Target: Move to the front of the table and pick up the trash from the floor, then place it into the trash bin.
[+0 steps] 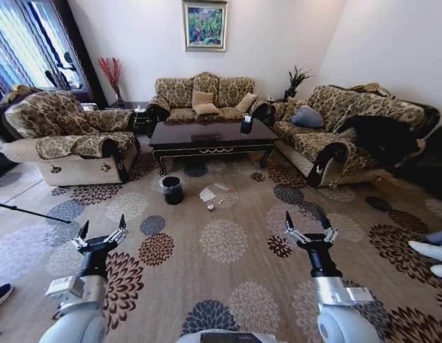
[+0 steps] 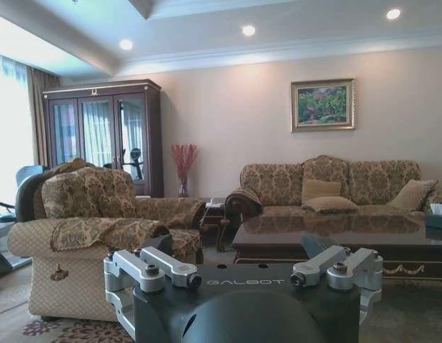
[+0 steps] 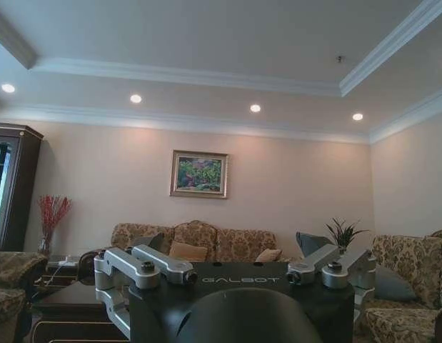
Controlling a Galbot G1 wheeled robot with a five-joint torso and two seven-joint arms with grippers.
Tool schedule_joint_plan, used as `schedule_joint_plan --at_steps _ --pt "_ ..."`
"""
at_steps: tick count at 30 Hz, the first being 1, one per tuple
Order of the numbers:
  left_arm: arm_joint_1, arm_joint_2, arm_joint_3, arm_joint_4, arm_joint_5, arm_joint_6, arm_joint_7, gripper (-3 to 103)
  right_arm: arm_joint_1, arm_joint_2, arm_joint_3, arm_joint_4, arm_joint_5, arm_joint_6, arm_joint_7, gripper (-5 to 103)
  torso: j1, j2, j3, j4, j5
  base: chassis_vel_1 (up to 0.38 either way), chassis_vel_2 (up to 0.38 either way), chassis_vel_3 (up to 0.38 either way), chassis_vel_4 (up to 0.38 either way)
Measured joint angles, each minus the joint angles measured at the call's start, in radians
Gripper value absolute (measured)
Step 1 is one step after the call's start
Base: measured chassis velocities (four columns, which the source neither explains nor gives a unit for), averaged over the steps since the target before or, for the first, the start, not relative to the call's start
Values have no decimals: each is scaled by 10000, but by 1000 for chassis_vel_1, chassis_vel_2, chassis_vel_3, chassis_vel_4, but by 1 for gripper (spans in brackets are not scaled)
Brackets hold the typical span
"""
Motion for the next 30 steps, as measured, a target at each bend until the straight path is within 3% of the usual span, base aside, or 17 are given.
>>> schedule_joint_plan --at_steps 7,30 --pt "17 -89 58 201 211 -211 1 100 19 -48 28 -97 -51 70 -28 100 0 1 0 0 0 0 0 0 0" --pt "80 -119 144 211 151 -139 -23 100 -121 27 31 -83 -164 37 -134 100 0 0 0 0 0 0 0 0 0"
